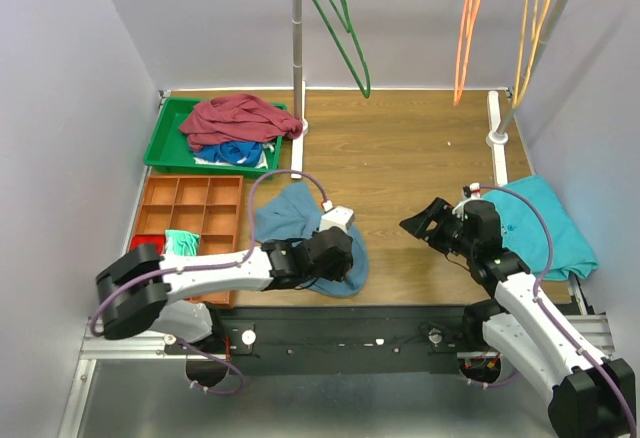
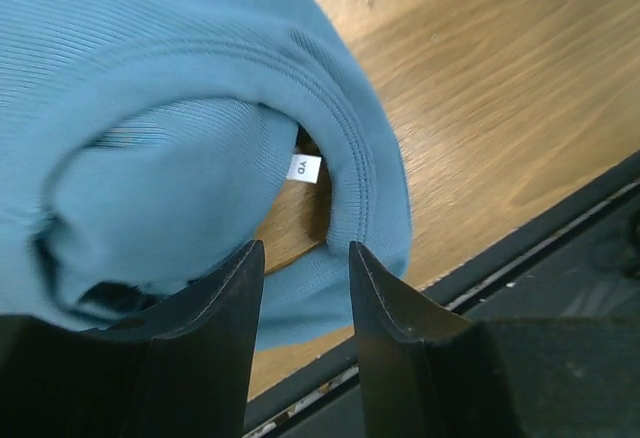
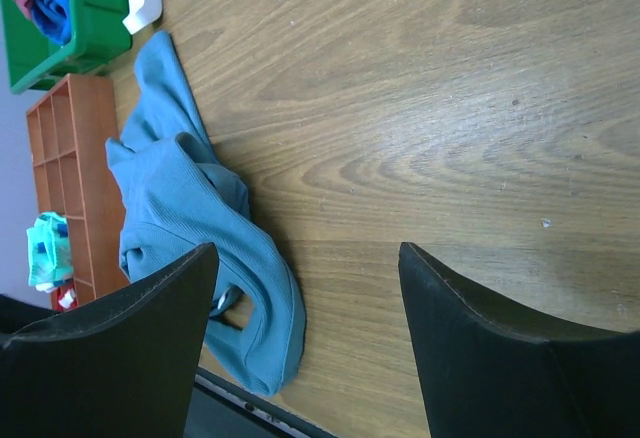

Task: Place the tank top on the hanger

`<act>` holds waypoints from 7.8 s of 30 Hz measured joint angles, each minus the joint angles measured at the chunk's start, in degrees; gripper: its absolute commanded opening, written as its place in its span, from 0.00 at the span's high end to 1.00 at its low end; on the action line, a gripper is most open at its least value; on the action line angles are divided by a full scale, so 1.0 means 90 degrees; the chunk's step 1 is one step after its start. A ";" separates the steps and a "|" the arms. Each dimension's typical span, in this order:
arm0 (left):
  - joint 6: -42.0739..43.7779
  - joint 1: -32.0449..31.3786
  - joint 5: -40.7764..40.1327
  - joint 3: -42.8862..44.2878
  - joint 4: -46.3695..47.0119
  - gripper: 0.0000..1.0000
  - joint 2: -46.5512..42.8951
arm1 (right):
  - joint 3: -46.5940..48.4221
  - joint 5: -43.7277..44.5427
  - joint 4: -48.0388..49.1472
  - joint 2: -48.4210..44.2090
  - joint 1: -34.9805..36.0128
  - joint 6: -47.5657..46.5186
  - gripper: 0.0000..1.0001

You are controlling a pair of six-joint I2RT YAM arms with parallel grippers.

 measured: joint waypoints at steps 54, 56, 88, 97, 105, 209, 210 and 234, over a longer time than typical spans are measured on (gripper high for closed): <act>0.0325 0.1294 -0.2072 0.2416 -0.3616 1.00 -0.3133 | 0.1105 0.2465 0.1632 0.3181 0.3485 0.0799 0.50; 0.0323 0.1297 -0.2072 0.2414 -0.3657 1.00 -0.3157 | 0.1134 0.2535 0.1710 0.3504 0.3485 0.0818 0.51; 0.0330 0.1377 -0.2064 0.2147 -0.3623 1.00 -0.3201 | 0.0799 0.2302 0.2807 0.4432 0.3657 0.0930 0.60; 0.0510 0.1520 -0.2038 0.2166 -0.3419 1.00 -0.3058 | 0.1552 0.2443 0.2715 0.4520 0.3665 0.0767 0.99; 0.1149 0.1608 -0.1977 0.3215 -0.2565 1.00 -0.2795 | 0.3167 0.3599 0.0478 0.2790 0.3665 0.0231 0.99; 0.0746 0.1877 -0.0117 0.1173 -0.2246 0.26 -0.3619 | 1.0834 0.2810 -0.1438 0.6975 0.2154 -0.4568 0.67; 0.0746 0.1877 -0.0117 0.1171 -0.2244 0.26 -0.3623 | 1.0834 0.2812 -0.1433 0.6975 0.2149 -0.4541 0.72; 0.0767 0.1877 -0.0134 0.1103 -0.2234 0.28 -0.3577 | 1.0911 0.3060 -0.1428 0.6737 0.2149 -0.4520 0.99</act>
